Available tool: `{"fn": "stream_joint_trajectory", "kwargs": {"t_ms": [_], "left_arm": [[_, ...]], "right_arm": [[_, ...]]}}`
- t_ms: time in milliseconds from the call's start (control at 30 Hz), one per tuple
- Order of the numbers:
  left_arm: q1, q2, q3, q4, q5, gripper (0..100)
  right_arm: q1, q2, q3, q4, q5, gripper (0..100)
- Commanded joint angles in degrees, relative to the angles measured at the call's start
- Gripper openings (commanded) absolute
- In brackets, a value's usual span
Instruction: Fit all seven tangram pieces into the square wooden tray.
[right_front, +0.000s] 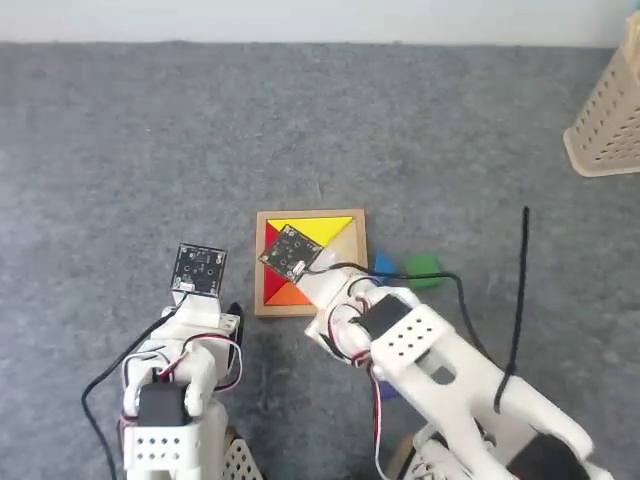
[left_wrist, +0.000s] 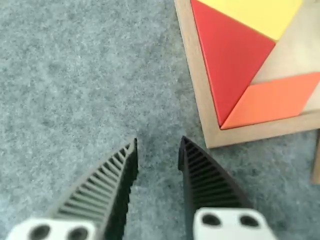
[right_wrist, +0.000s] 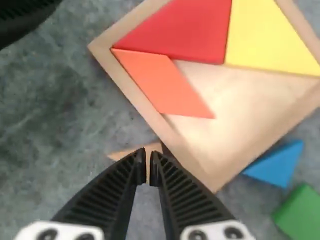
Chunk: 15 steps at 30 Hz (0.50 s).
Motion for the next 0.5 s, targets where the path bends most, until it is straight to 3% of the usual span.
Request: {"fn": "stream_joint_trajectory", "kwargs": {"t_ms": [0, 167, 467], "left_arm": [[0.0, -0.9, -0.2, 0.3, 0.4, 13], [0.0, -0.9, -0.2, 0.3, 0.4, 13], [0.0, -0.9, -0.2, 0.3, 0.4, 13]], "right_arm": [[-1.1, 0.6, -0.6, -2.2, -1.0, 0.9], [-4.2, 2.3, -0.6, -2.1, 0.0, 0.9], [-3.6, 6.4, -0.7, -3.5, 1.8, 0.9]]}}
